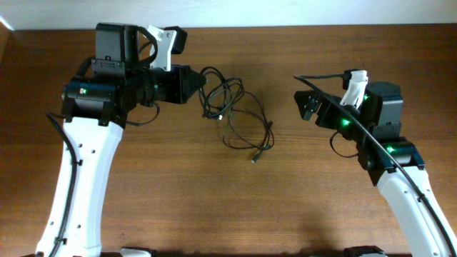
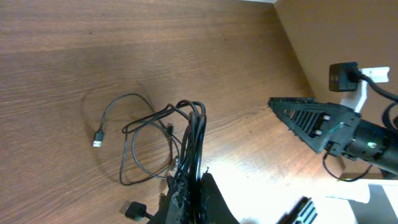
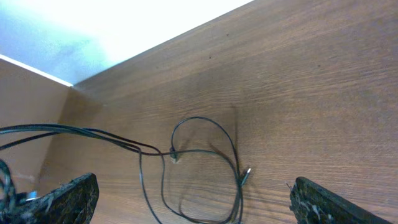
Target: Untangle cables
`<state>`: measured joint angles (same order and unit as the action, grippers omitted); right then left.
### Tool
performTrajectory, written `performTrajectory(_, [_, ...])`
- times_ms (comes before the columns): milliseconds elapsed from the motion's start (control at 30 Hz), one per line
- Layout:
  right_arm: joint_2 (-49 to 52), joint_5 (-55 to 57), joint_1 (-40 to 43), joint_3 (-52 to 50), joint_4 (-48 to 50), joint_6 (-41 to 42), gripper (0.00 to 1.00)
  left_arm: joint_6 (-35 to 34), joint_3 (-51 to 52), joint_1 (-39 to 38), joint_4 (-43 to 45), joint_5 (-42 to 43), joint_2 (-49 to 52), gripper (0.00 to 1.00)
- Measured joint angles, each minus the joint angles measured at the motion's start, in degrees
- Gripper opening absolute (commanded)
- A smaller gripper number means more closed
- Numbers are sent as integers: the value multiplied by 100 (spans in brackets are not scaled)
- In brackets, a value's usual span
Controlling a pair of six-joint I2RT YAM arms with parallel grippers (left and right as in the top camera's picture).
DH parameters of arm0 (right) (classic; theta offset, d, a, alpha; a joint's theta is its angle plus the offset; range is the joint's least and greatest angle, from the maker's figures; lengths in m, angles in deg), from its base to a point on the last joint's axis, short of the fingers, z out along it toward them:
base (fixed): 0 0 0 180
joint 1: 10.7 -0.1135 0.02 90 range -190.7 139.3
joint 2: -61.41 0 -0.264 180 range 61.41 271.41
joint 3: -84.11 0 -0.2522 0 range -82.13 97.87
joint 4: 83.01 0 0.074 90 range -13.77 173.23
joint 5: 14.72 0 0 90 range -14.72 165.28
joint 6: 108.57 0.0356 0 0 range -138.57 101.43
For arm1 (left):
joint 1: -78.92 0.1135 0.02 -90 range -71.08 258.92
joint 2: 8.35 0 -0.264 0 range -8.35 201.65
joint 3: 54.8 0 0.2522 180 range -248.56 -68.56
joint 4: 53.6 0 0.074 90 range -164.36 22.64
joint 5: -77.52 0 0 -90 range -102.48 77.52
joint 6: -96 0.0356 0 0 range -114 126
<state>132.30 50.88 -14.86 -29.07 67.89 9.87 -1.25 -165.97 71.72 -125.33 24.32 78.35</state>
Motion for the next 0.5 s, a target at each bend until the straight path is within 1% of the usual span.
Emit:
performTrajectory(100, [0,-85,0,0,0,144,99,20,0,0,-4,-129,0,3])
performTrajectory(333, [0,-125,0,0,-2,184,99,20,0,-2,-15,-173,0,4])
performTrajectory(500, [0,-125,0,0,-57,184,99,20,0,-234,-17,-284,0,2])
